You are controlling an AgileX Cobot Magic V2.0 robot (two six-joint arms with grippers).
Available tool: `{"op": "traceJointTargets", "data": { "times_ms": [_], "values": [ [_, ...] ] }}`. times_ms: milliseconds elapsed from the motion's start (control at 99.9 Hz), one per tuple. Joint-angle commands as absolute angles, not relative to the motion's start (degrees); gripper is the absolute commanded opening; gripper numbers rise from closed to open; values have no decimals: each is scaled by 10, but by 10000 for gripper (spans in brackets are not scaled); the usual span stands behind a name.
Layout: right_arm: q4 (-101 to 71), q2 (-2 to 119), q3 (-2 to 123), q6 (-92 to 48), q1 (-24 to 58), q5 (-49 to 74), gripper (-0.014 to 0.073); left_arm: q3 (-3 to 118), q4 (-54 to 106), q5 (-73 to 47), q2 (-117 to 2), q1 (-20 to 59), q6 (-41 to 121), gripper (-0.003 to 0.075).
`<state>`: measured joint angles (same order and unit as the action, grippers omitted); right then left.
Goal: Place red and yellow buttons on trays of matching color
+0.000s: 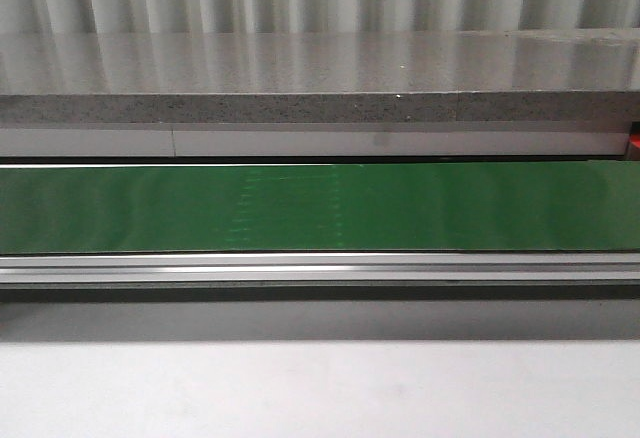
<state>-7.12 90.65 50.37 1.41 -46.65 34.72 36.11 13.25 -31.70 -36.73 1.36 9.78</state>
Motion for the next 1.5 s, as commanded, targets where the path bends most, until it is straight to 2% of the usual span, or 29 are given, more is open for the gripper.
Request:
{"op": "traceJointTargets", "data": {
  "times_ms": [0, 140, 310, 400, 751, 871, 1311, 1491],
  "values": [
    [-76, 902, 514, 15, -469, 330, 232, 376, 144, -278, -367, 18, 99, -20],
    [-76, 905, 514, 18, -469, 327, 270, 376, 144, -278, -367, 18, 99, -20],
    [-88, 901, 514, 18, -469, 331, 481, 376, 144, -278, -367, 18, 99, -20],
    [-93, 894, 517, 18, -469, 338, 546, 376, 144, -278, -367, 18, 99, -20],
    [-100, 770, 517, 18, -469, 331, 550, 376, 144, -278, -367, 18, 99, -20],
    [-122, 721, 517, 18, -445, 331, 550, 376, 144, -278, -367, 18, 99, -20],
    [-125, 577, 493, -33, -141, 265, 550, 376, 144, -278, -367, 18, 99, -20],
    [-125, 505, 444, -43, -78, 234, 550, 376, 144, -278, -367, 18, 99, -20]
  ]
}}
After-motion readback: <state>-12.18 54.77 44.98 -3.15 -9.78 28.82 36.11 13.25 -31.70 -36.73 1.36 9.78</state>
